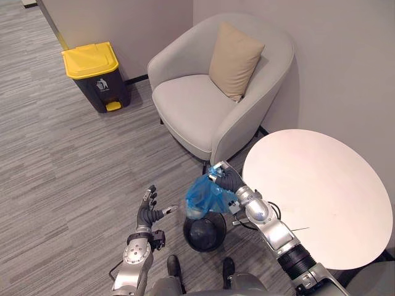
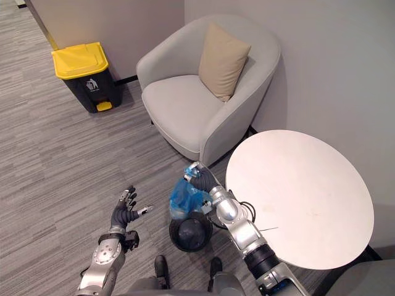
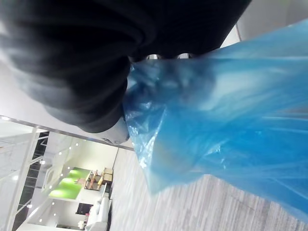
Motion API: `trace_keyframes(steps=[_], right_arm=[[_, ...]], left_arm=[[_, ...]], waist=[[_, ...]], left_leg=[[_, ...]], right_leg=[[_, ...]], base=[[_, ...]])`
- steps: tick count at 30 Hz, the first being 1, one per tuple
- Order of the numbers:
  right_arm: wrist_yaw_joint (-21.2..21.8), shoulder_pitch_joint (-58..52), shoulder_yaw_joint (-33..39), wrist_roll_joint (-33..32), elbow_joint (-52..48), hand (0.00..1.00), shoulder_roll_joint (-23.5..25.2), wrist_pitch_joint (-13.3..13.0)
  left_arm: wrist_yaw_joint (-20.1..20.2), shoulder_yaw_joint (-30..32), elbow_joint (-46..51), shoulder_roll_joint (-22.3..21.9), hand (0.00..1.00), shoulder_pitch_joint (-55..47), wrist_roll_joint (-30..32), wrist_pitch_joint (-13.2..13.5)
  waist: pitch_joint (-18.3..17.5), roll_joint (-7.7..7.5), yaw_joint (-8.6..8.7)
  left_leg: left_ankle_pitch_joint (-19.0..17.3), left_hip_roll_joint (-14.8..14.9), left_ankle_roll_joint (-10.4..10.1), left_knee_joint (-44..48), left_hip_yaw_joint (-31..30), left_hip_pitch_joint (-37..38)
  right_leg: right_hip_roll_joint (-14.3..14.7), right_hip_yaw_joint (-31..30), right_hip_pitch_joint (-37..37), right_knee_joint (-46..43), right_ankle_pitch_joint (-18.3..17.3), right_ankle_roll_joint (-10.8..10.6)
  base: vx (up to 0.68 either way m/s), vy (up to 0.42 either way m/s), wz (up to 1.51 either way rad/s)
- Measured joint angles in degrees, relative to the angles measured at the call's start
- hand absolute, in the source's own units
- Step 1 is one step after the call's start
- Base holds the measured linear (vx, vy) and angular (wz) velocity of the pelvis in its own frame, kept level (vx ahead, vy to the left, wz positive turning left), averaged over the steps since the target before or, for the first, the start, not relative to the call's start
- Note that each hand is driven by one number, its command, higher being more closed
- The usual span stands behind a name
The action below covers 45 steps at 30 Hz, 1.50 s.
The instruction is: Gather rubbish on tea table into small bin, then transfer packed bag to large trash can.
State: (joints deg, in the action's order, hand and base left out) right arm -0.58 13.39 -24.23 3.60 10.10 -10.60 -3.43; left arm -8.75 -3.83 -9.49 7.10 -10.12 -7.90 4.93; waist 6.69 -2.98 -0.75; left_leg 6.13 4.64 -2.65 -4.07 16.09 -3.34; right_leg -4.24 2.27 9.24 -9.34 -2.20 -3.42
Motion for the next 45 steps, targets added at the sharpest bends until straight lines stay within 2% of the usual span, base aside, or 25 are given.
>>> trace_keyframes(steps=[6,11,18,21,25,29,38,45], right_arm=[[0.8,-3.7,3.9,-1.8,-3.7,1.0,-1.4,0.0],[2.0,-7.0,7.9,-3.9,-7.0,1.0,-2.1,-0.3],[2.1,-7.0,9.0,-8.5,-7.7,1.0,-2.1,-0.7],[2.3,-7.1,9.2,-11.1,-9.4,1.0,-2.2,-0.8],[3.5,-7.1,9.2,-14.4,-9.5,1.0,-2.2,-2.5],[4.7,-7.1,9.1,-17.1,-9.6,1.0,-2.3,-2.5],[7.1,-5.8,7.4,-21.6,-11.8,1.0,-2.5,-2.7],[8.3,-3.6,4.1,-24.7,-11.8,1.0,-2.2,-2.7]], left_arm=[[1.4,0.2,4.8,1.4,0.0,1.3,0.5,0.4],[3.7,0.6,6.2,2.5,0.0,2.6,5.4,0.8],[3.9,-0.9,6.8,2.9,0.0,3.1,9.4,1.7],[4.1,-3.4,6.8,4.6,0.0,4.4,11.4,2.0],[5.0,-6.5,6.8,6.1,0.0,6.7,14.2,2.7],[5.2,-9.4,6.8,6.8,0.0,8.0,16.2,3.0],[5.9,-14.7,6.6,7.1,0.0,10.1,21.4,3.1],[4.7,-16.6,5.0,6.8,0.0,12.5,24.0,3.1]], waist=[[-0.1,0.04,0.05],[-0.1,0.07,0.14],[-1.8,0.58,-0.07],[-2.3,0.74,-0.03],[-2.9,0.96,-0.03],[-3.0,0.88,0.11],[-4.7,0.82,0.17],[-5.1,0.86,0.07]], left_leg=[[0.4,-0.3,0.6,-0.3,-1.8,-0.1],[0.9,-1.1,1.0,-1.3,-3.4,0.1],[1.1,-1.4,1.2,-1.3,-4.5,0.5],[1.1,-1.4,1.2,-1.3,-4.5,1.1],[0.9,-1.4,0.9,-1.4,-4.6,1.1],[1.0,-1.4,1.1,-1.4,-4.6,1.1],[1.1,-1.3,1.2,-1.4,-4.6,1.1],[1.3,-1.2,1.3,-1.4,-5.0,1.2]], right_leg=[[-0.2,1.7,-1.4,1.1,0.1,0.0],[-0.9,3.1,-2.7,1.7,0.1,-0.1],[-1.3,4.2,-3.5,1.9,0.0,-0.2],[-1.3,4.1,-4.0,2.1,-0.1,-0.3],[-1.3,3.9,-4.1,2.3,0.1,-0.5],[-1.2,3.8,-4.4,2.7,0.4,-0.6],[-0.9,3.7,-5.2,4.0,1.1,-0.5],[-0.9,3.9,-5.3,3.7,1.2,-0.4]], base=[[0.03,0.001,0.14],[0.05,0.022,0.15],[0.0,0.018,0.1],[-0.01,0.007,0.0],[0.0,0.0,0.0],[0.0,0.0,0.0],[0.01,0.002,0.0],[0.0,0.0,0.0]])
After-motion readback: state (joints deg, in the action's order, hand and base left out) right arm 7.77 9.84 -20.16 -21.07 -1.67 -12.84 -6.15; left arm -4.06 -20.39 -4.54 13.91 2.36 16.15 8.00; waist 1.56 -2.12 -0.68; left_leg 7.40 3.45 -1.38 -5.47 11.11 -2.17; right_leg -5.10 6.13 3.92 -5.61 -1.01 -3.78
